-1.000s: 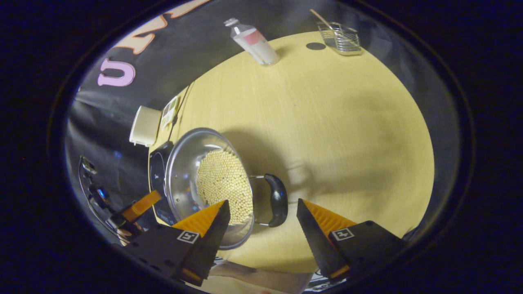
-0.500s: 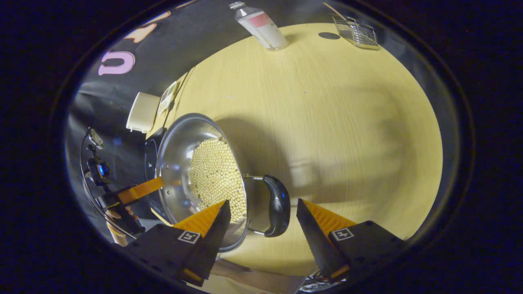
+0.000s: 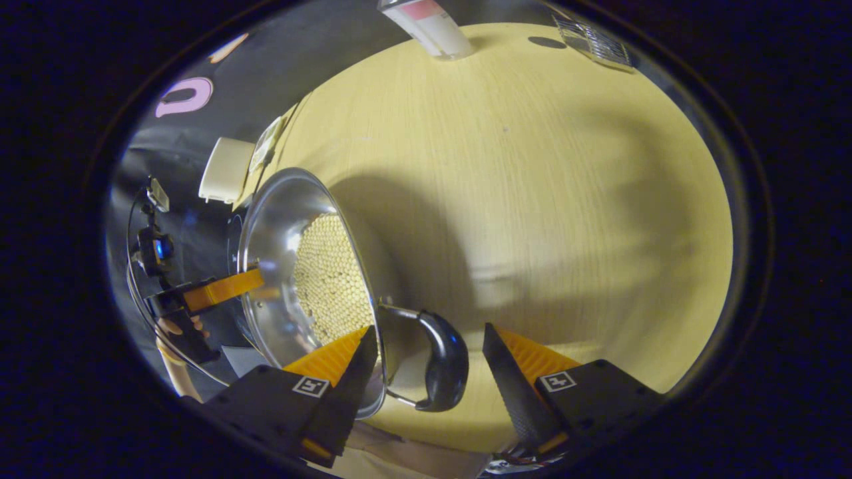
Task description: First push the handle of the pot to place it horizontally, then grasp the pot with both hands and set it on the induction cooktop.
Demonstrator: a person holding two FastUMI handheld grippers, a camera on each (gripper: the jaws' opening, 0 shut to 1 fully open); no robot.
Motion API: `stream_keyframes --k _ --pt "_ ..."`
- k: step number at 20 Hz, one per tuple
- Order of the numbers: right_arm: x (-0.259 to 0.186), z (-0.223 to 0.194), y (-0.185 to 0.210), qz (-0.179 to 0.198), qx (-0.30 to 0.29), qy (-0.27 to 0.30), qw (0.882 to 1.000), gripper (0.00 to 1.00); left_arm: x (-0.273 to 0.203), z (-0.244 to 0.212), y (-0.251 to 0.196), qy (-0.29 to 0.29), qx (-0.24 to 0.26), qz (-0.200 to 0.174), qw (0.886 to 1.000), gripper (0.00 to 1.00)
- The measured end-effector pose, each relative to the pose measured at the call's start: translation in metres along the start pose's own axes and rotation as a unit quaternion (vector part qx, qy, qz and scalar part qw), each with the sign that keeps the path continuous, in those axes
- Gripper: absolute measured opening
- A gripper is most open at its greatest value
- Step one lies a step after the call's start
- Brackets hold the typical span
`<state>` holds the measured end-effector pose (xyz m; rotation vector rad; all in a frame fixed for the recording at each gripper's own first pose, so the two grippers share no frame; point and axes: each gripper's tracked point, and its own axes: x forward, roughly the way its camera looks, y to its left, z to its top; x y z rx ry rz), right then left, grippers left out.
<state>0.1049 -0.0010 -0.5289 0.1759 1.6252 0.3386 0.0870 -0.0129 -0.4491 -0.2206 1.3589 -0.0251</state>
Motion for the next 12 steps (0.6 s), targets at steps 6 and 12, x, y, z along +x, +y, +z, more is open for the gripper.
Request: stream_keyframes --k 6,12 --pt "0.005 0.001 -0.002 0.006 0.010 0.012 1.000 0.80 0.004 -0.003 0.004 0.028 0.032 0.036 0.998 0.77" --pt "0.003 -0.001 -0.007 -0.001 0.005 0.015 1.000 0.79 0.008 -0.010 -0.001 0.046 0.034 0.035 0.998 0.70"
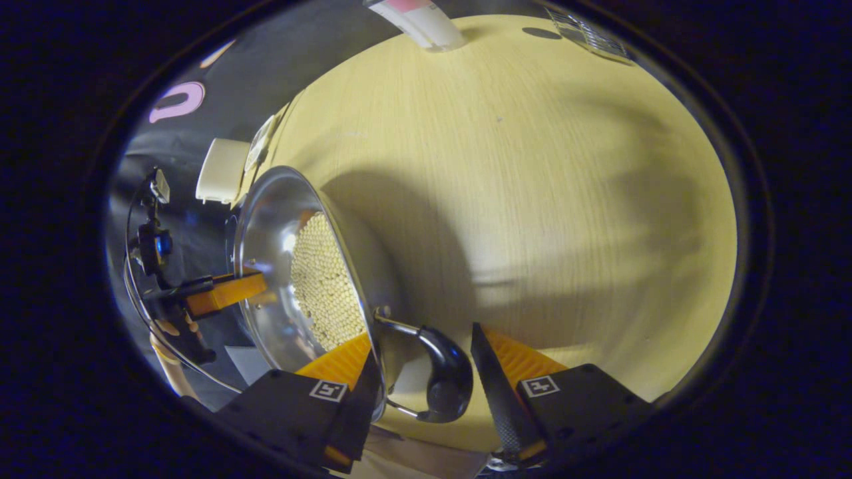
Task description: First push the handle of the pot to place it horizontally, then grasp the pot with both hands and set it on the induction cooktop.
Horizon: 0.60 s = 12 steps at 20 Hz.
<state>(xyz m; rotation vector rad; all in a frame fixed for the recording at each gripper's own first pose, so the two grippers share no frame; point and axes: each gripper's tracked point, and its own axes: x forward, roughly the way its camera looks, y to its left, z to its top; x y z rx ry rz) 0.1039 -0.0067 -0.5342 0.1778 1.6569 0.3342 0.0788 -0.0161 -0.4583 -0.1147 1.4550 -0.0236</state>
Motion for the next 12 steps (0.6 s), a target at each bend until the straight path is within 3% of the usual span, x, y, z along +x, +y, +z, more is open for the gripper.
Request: stream_keyframes --k 1,2,3,6,7,10,12 --pt "0.000 0.000 -0.001 -0.001 0.000 0.001 1.000 0.79 -0.001 0.000 -0.001 0.000 0.004 0.000 1.000 0.70" --pt "0.000 0.001 -0.002 -0.003 -0.001 0.000 1.000 0.70 0.000 0.002 -0.002 -0.001 0.008 0.000 1.000 0.69" --pt "0.000 0.000 0.001 0.007 0.007 0.000 1.000 0.70 0.000 0.003 -0.003 -0.002 0.013 0.000 1.000 0.69" --pt "0.004 -0.001 -0.001 0.005 0.010 0.008 1.000 0.54 0.004 0.004 -0.005 0.005 0.019 -0.005 1.000 0.70" --pt "0.003 -0.001 -0.001 0.004 0.007 0.009 1.000 0.60 0.007 0.004 -0.005 0.007 0.017 -0.009 1.000 0.71" --pt "0.006 -0.004 -0.002 0.010 0.011 0.010 1.000 0.60 0.010 0.005 -0.006 0.010 0.014 -0.020 1.000 0.71" --pt "0.005 -0.001 -0.001 0.018 0.020 0.010 1.000 0.54 0.012 0.004 -0.006 0.014 0.015 -0.021 1.000 0.70"
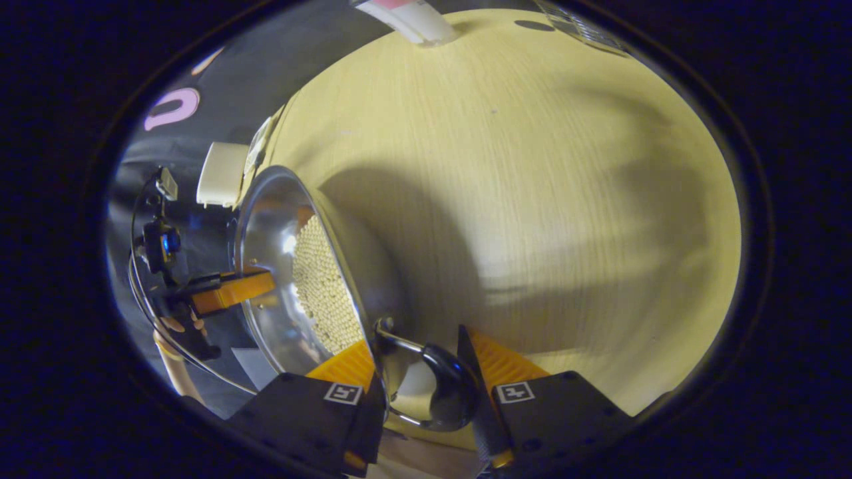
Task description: First push the handle of the pot to place it horizontally, then grasp the pot with both hands and set it on the induction cooktop.
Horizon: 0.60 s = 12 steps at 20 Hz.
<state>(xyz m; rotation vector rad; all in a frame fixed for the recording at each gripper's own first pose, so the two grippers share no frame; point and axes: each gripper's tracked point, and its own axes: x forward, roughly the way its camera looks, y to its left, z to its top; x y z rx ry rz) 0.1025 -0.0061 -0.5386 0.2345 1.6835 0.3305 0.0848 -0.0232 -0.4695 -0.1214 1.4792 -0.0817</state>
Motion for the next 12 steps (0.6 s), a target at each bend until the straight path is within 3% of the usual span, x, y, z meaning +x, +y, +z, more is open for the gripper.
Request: stream_keyframes --k 12 --pt "-0.019 -0.006 -0.013 -0.016 0.002 -0.016 1.000 0.56 -0.014 -0.012 -0.023 0.008 -0.010 -0.017 1.000 0.63"
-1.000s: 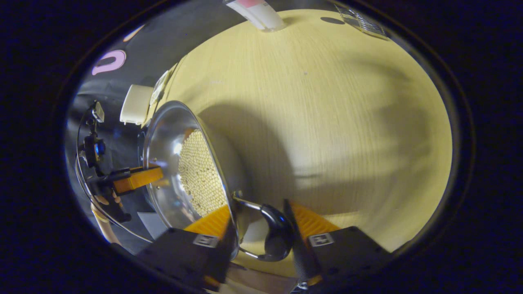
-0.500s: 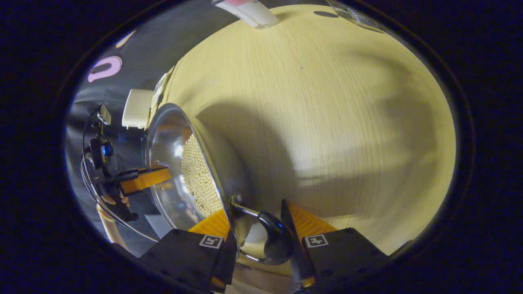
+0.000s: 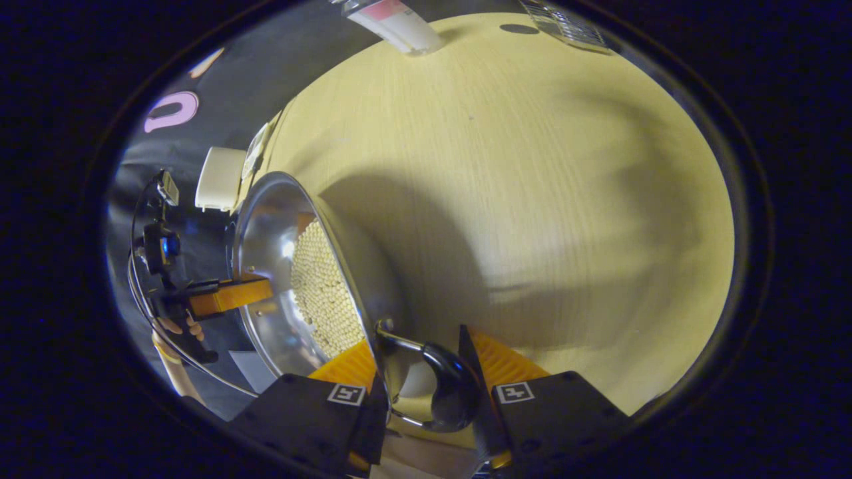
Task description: First push the handle of the pot to place it horizontally, then grasp the pot with both hands and set it on the induction cooktop.
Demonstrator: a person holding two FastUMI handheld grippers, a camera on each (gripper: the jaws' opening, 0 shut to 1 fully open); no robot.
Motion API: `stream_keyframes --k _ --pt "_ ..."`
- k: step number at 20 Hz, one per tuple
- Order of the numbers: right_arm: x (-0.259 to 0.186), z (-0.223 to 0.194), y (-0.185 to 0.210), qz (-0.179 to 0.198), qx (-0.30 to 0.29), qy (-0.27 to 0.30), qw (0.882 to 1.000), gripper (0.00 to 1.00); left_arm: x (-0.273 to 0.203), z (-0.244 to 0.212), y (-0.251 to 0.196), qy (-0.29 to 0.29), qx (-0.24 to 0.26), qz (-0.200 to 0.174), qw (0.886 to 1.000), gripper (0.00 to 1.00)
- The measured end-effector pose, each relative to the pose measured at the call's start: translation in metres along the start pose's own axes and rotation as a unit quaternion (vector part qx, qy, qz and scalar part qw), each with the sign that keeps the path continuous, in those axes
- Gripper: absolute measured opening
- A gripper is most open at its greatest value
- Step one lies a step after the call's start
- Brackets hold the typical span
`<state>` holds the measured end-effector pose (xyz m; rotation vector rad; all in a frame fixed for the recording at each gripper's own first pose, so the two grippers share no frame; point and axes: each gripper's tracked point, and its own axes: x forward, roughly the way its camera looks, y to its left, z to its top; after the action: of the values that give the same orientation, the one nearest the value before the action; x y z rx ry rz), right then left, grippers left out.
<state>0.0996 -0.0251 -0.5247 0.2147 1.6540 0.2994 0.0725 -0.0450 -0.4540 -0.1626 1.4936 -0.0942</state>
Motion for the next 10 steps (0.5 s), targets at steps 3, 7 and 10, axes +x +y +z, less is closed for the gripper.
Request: stream_keyframes --k 3,7,10 --pt "-0.012 -0.013 0.002 0.002 0.004 0.000 1.000 0.51 -0.011 -0.008 -0.001 0.001 0.006 0.000 1.000 0.65" --pt "-0.019 -0.031 0.014 0.006 0.004 0.008 1.000 0.51 -0.028 -0.027 0.005 0.014 0.001 -0.002 1.000 0.65" --pt "-0.023 -0.046 0.026 0.008 0.001 0.008 1.000 0.51 -0.042 -0.042 0.014 0.020 -0.004 -0.004 1.000 0.63"
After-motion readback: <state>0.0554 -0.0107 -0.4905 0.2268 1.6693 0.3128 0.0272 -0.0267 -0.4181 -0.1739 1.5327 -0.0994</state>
